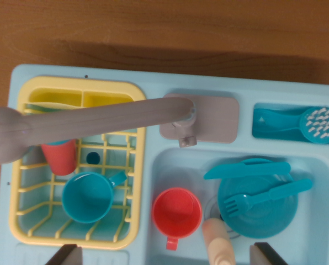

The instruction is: Pick detergent from the sink

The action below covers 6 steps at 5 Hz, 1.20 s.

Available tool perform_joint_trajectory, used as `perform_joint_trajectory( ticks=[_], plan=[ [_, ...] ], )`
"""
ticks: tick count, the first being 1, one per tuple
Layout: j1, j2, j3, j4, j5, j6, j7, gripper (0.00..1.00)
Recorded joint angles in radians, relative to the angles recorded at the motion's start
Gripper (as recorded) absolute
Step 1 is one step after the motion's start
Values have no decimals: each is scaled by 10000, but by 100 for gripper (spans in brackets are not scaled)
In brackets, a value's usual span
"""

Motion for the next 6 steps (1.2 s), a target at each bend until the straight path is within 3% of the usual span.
perform_joint_trajectory(
  ticks=[1,2,3,4,5,6],
  plan=[
    [-35,33,-45,-353,39,-351,-184,0],
    [-35,33,-45,-353,39,-351,-184,0],
    [-73,69,-95,-743,82,-739,-387,0],
    [-73,69,-95,-743,82,-739,-387,0],
    [-115,109,-148,-1162,128,-1155,-605,0],
    [-115,109,-148,-1162,128,-1155,-605,0]
  ],
)
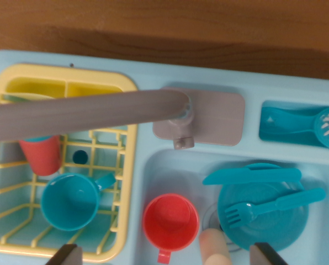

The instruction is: Pick detergent from the sink

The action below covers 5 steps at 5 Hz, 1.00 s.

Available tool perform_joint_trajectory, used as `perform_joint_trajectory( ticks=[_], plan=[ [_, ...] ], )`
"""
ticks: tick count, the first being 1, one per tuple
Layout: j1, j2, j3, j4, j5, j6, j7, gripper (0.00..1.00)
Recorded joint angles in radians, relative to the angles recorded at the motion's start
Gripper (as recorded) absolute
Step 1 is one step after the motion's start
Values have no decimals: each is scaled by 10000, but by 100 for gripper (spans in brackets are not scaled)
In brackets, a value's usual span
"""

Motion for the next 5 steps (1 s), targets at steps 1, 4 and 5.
perform_joint_trajectory(
  ticks=[1,4,5],
  plan=[
    [-44,41,-56,-443,49,-441,-231,0],
    [-87,82,-112,-879,97,-874,-458,0],
    [-134,127,-173,-1356,150,-1348,-706,0]
  ],
)
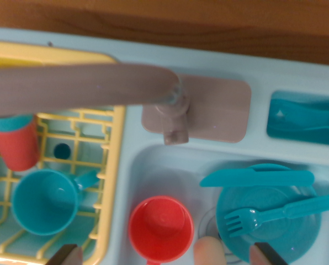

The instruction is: Pick detergent from the sink

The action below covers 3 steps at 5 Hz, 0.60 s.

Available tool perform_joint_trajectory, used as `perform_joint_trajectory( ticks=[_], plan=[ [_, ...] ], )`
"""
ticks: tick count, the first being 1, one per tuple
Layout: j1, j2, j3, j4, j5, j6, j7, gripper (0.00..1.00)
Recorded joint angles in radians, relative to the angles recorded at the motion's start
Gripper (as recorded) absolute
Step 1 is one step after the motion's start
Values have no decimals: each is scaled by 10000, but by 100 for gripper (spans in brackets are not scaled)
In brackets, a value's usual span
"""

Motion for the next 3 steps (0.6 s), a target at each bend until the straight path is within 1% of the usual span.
perform_joint_trajectory(
  ticks=[1,2,3],
  plan=[
    [0,0,0,0,0,0,0,0],
    [-47,44,-60,-474,52,-472,-247,0],
    [-47,44,-60,-474,52,-472,-247,0]
  ],
)
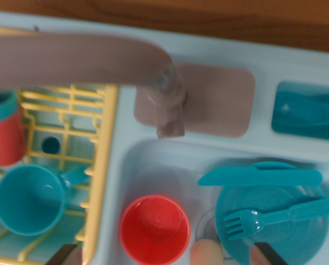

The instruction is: Pick detergent from the sink

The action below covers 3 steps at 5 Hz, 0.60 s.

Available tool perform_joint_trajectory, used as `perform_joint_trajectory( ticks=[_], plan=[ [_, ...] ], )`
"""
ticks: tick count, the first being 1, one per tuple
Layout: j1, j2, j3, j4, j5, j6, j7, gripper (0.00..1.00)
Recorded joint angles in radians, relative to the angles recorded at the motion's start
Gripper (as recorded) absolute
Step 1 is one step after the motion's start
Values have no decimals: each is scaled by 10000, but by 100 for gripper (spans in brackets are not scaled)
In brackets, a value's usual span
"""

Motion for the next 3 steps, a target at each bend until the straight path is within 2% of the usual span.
perform_joint_trajectory(
  ticks=[1,2,3],
  plan=[
    [-47,44,-60,-472,52,-469,-246,0],
    [-47,44,-60,-472,52,-469,-246,0],
    [-92,88,-119,-936,103,-931,-487,0]
  ],
)
